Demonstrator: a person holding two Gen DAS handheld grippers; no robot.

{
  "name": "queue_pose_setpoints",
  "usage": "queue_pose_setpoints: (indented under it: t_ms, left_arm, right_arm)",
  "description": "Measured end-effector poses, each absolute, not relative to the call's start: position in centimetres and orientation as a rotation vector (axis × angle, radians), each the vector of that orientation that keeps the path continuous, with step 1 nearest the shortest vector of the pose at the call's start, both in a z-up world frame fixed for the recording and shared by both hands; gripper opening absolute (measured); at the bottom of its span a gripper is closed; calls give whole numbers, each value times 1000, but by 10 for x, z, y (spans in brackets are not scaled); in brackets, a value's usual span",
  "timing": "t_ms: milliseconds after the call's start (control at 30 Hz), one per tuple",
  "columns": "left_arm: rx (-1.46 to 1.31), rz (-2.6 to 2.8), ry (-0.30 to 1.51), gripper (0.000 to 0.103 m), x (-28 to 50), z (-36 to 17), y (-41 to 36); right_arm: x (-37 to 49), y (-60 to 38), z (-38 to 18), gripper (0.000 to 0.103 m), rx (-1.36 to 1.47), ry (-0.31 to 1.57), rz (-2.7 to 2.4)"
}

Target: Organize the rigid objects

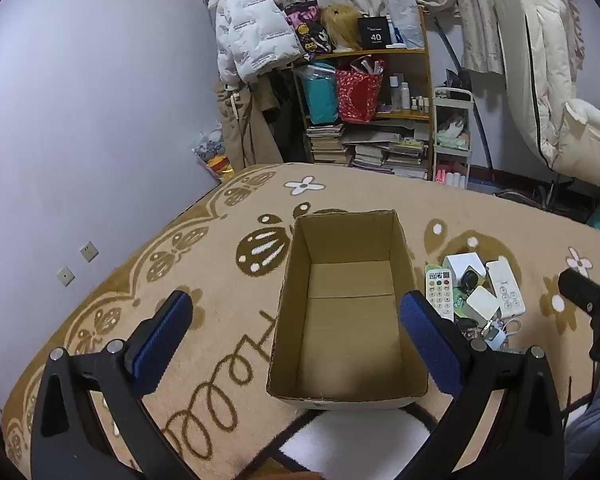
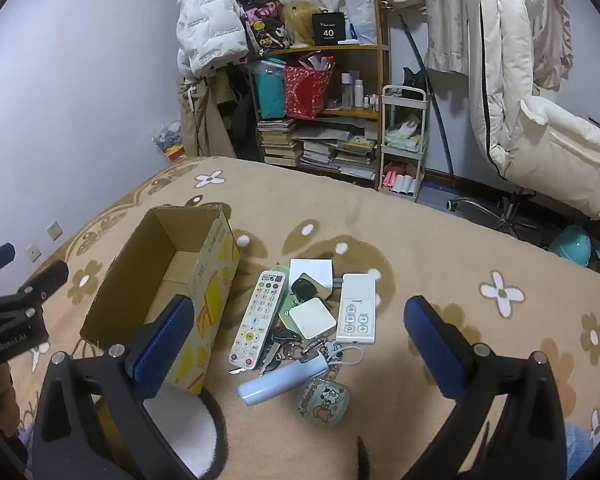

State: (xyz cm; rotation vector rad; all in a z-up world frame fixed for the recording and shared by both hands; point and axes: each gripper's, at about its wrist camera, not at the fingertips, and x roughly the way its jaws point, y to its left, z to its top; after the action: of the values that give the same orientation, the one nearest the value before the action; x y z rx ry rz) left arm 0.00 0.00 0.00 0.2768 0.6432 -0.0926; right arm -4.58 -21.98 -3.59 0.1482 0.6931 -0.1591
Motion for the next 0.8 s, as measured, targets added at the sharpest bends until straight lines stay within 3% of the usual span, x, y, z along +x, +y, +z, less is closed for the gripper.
queue_pose_setpoints:
  t_ms: [800]
  left_arm:
    - [255, -139, 653, 103, -4, 0, -5]
  right_arm:
    - [-44, -218, -34, 103, 134, 698, -160]
